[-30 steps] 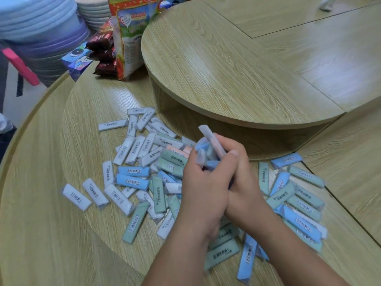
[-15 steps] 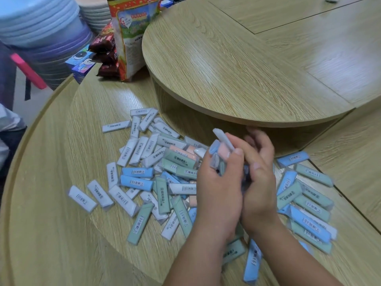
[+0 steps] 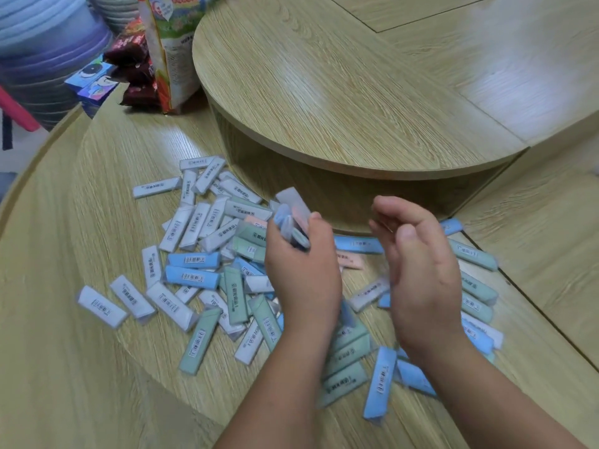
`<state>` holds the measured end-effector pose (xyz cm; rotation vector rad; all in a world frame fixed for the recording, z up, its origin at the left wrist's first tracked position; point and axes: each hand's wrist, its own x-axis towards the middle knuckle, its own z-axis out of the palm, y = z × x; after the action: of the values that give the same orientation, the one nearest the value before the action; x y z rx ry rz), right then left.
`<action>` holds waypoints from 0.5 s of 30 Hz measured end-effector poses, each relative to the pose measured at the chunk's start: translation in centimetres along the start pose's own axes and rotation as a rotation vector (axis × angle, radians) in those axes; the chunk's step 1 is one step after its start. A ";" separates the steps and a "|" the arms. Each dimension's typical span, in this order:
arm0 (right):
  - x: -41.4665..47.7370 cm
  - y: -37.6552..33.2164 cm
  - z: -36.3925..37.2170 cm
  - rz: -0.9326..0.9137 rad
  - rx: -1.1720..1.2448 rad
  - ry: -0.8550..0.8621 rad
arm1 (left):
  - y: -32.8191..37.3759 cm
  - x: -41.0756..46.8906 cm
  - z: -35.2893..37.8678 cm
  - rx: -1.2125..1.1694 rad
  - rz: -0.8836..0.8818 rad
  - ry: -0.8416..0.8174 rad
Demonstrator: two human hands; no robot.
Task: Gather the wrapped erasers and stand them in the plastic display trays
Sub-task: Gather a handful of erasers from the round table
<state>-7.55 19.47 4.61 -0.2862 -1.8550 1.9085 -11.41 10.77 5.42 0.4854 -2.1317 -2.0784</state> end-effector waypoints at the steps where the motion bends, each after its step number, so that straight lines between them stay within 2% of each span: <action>1: -0.3 0.3 -0.9 -0.041 -0.181 -0.026 | 0.1 0.1 -0.2 0.008 -0.009 -0.020; 3: -1.1 0.4 -2.7 -0.121 -0.518 -0.152 | 0.1 0.5 -1.0 0.022 -0.016 -0.041; 5: -2.4 -0.1 -4.1 -0.199 -0.790 -0.379 | 0.4 1.1 -2.3 0.062 0.022 -0.048; 10: -5.5 -0.2 -4.4 -0.489 -1.214 -0.929 | 1.1 3.6 -4.8 0.117 0.087 -0.063; 12: -5.5 0.6 -3.6 -0.525 -1.300 -1.042 | 1.2 4.5 -5.4 0.097 0.062 -0.075; 15: -3.8 1.6 -2.0 -0.460 -1.349 -1.071 | 1.3 5.2 -6.5 0.048 -0.014 -0.095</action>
<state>-3.66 19.53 2.31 0.8639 -3.2096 0.1374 -14.49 2.92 6.30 0.4158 -2.2413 -2.1027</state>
